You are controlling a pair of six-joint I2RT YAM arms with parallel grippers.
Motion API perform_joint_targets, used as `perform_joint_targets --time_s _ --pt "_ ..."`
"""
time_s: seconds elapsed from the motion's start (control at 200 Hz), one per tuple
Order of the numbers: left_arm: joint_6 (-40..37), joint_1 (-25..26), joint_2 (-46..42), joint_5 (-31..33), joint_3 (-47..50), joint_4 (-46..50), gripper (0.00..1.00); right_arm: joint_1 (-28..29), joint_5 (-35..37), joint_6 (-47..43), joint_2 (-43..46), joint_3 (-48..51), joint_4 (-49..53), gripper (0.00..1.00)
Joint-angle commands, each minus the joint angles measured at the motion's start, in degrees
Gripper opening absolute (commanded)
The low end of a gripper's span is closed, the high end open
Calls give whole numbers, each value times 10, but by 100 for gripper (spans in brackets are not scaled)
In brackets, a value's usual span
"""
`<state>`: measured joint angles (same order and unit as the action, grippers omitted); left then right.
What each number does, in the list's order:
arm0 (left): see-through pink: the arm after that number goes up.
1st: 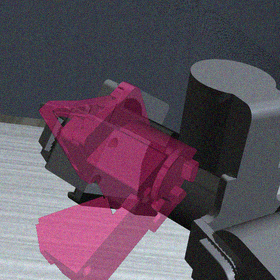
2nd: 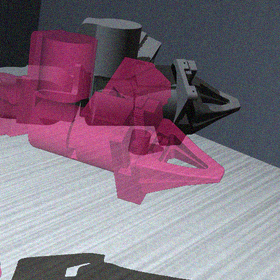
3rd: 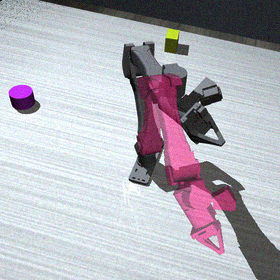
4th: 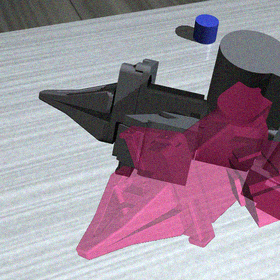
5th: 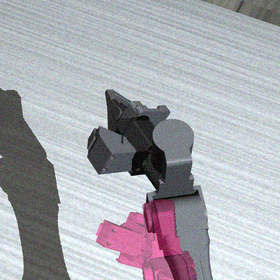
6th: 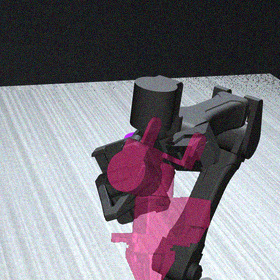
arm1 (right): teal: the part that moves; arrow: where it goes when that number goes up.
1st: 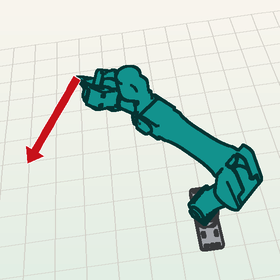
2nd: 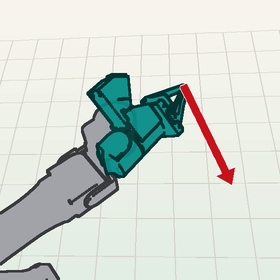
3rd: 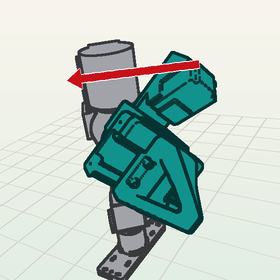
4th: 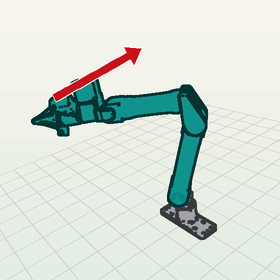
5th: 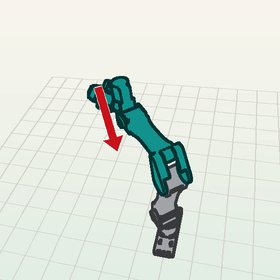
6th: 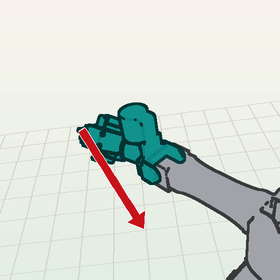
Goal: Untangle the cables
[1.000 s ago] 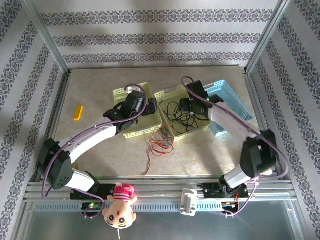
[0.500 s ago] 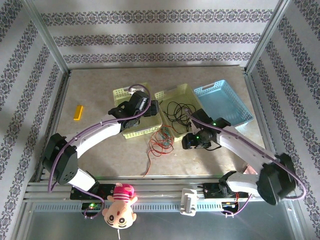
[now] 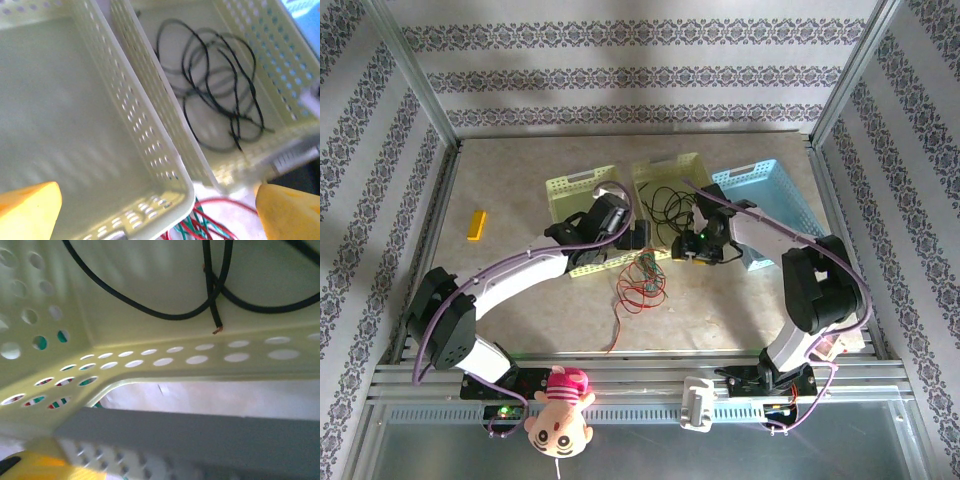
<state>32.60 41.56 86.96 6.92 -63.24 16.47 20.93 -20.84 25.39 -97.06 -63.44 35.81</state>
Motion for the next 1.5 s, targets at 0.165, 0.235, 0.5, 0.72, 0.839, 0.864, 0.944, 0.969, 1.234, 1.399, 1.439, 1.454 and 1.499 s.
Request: perform_joint_targets --time_s 0.165,0.235,0.5,0.72,0.839,0.864,0.944,0.969,1.234,1.399,1.439,1.454,1.499 --pt "-28 15 -4 -7 2 24 99 10 42 12 109 1 -54 56" --pt "-16 15 2 25 -6 34 99 27 53 -5 156 20 -56 56" --pt "21 14 25 93 -27 43 99 64 54 -15 185 52 -33 56" --pt "27 14 26 87 -28 36 99 64 57 -18 107 32 -48 55" --pt "25 14 20 88 -25 40 99 64 56 -14 58 18 -68 52" --pt "25 14 18 87 -24 41 99 64 59 -13 49 15 -74 51" --pt "22 14 13 83 -17 36 99 63 72 -7 29 13 -96 43" --pt "22 14 11 81 -14 33 99 63 75 -4 26 13 -105 40" --pt "15 14 16 37 -12 35 99 62 70 -2 49 25 -131 0" --pt "-13 15 19 -6 -11 19 99 61 74 -1 160 55 -109 0" --pt "-22 15 20 -21 -12 13 99 58 79 -1 195 57 -101 0" --pt "-26 17 21 -27 -12 10 99 57 81 -1 208 57 -98 0" --pt "-39 17 22 -47 -10 -1 99 50 85 2 245 54 -88 0"
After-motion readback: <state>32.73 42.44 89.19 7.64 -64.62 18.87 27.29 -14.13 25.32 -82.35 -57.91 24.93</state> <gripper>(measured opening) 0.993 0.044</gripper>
